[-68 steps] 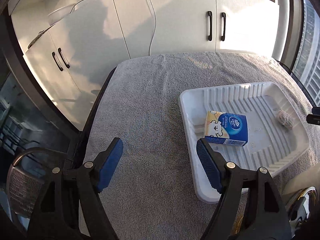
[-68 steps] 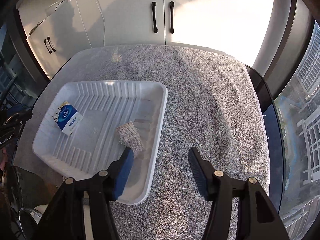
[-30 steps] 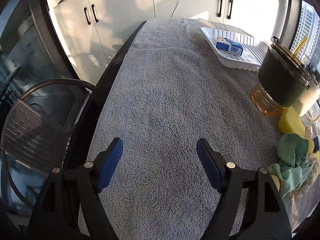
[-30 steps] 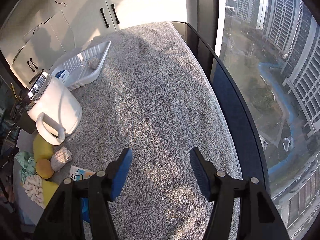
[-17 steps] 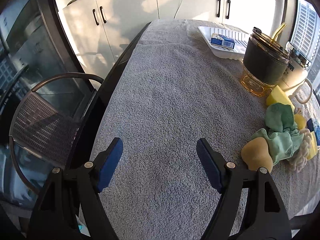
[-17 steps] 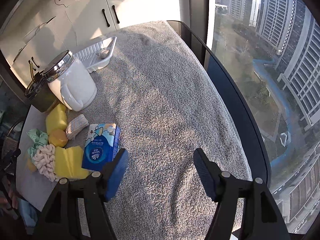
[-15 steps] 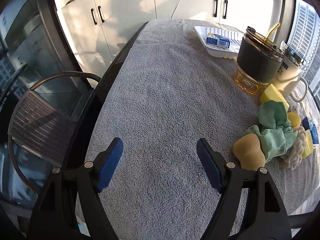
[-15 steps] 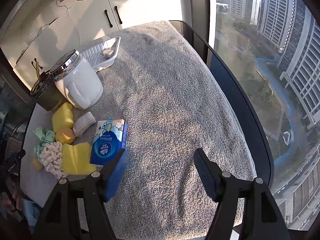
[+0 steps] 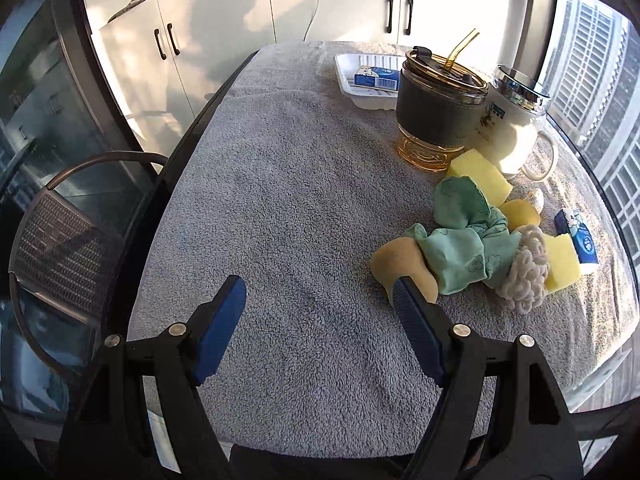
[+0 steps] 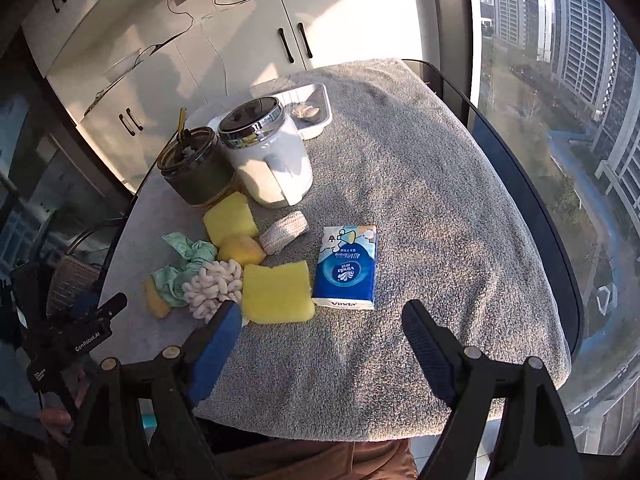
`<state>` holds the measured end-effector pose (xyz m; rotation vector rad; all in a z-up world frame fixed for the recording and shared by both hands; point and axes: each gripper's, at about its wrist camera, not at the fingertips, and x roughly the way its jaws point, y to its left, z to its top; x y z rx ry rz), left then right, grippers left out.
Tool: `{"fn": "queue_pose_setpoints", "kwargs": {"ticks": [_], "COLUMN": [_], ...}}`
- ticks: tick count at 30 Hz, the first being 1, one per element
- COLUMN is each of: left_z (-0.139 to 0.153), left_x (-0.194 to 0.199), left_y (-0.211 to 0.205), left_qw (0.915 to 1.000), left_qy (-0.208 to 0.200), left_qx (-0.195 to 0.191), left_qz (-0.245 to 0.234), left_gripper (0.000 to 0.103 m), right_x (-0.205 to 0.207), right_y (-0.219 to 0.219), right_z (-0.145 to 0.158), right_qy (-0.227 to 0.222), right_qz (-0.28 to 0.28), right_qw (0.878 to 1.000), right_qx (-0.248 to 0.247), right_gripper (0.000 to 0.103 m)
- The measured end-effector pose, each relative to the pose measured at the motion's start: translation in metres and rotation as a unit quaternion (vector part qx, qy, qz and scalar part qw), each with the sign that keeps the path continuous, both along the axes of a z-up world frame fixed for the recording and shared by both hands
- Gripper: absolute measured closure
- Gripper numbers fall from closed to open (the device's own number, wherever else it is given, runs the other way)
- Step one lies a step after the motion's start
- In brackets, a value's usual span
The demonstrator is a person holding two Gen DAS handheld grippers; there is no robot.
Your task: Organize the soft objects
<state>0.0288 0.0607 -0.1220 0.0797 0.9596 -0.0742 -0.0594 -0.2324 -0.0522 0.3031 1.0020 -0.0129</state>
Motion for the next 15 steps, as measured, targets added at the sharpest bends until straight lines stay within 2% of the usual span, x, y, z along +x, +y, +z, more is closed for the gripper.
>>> {"fn": "queue_pose_setpoints", "kwargs": {"ticks": [7, 12, 15], "left_z": [0.004, -0.006, -0.017], "left_x": [-0.001, 0.003, 0.010], "left_y": [-0.012, -0.030, -0.037], "left_qw": [0.9998, 0.9994, 0.9993], "left_qy": [0.005, 0.023, 0.032], "left_qx": [-0.016, -0.015, -0.013], "left_qz": [-0.009, -0.022, -0.011], "left_gripper": [0.028, 0.028, 0.028], "right_x": [0.001, 0.008, 0.010], "right_y": [0.008, 0.013, 0.016], "right_z": [0.002, -0.008, -0.013], "right_qy": [-0.002, 0.008, 0.015], "right_qz": [-0.013, -0.025, -0.019], "right_qw": [0.999, 0.997, 0.996], "right_qx": [-0.033, -0.073, -0.085], "right_gripper": [0.018, 0.018, 0.018]}}
